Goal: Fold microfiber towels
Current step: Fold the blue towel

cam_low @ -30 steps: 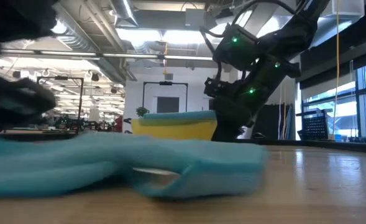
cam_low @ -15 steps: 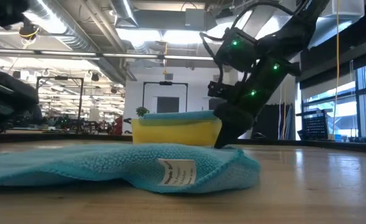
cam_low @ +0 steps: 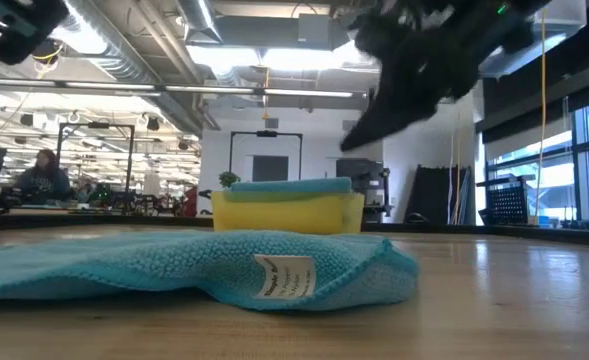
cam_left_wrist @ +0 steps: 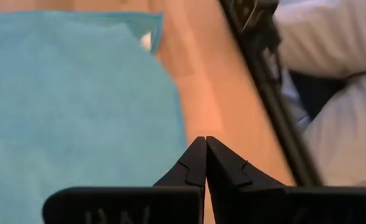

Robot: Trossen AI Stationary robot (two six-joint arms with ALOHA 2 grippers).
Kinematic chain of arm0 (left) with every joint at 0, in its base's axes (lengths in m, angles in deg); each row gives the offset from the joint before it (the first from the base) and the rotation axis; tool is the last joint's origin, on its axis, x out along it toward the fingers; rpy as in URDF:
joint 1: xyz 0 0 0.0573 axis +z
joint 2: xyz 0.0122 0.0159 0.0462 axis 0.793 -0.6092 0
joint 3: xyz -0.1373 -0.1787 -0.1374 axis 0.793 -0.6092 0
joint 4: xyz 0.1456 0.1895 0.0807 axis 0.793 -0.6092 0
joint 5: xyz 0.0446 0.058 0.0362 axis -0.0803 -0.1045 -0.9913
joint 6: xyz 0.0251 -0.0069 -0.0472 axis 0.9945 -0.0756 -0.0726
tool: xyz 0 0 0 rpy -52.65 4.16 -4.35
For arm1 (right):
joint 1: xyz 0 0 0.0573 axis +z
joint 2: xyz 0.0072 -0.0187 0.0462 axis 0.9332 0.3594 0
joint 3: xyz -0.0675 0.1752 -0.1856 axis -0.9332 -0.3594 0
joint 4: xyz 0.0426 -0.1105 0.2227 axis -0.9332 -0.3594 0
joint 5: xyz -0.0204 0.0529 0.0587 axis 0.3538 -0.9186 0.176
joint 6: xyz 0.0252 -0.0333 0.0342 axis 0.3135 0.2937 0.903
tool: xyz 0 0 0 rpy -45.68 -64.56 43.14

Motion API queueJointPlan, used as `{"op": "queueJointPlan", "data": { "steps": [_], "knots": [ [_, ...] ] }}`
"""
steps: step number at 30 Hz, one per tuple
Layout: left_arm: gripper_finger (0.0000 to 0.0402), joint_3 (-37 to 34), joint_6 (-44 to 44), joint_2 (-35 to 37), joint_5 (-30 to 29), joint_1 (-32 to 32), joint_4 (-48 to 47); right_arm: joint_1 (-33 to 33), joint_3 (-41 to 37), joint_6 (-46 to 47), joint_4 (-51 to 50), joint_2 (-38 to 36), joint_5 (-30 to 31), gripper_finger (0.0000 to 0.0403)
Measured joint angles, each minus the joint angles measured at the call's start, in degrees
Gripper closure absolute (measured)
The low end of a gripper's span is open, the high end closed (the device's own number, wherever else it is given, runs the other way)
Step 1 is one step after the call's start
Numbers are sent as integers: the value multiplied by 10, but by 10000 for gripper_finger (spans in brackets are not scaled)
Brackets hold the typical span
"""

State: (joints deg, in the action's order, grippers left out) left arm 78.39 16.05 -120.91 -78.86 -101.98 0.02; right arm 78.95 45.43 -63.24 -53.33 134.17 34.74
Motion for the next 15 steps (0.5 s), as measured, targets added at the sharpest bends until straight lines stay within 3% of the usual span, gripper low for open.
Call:
{"op": "queueJointPlan", "data": {
  "steps": [8, 15],
  "knots": [
    [398, 0, -25, 4, -3, -4, -112, 153, 1, -76, 131, 39, -36, 264],
    [363, 26, 41, 3, 30, 5, -72, 209, 15, -81, 195, 118, -36, 268]
  ]
}}
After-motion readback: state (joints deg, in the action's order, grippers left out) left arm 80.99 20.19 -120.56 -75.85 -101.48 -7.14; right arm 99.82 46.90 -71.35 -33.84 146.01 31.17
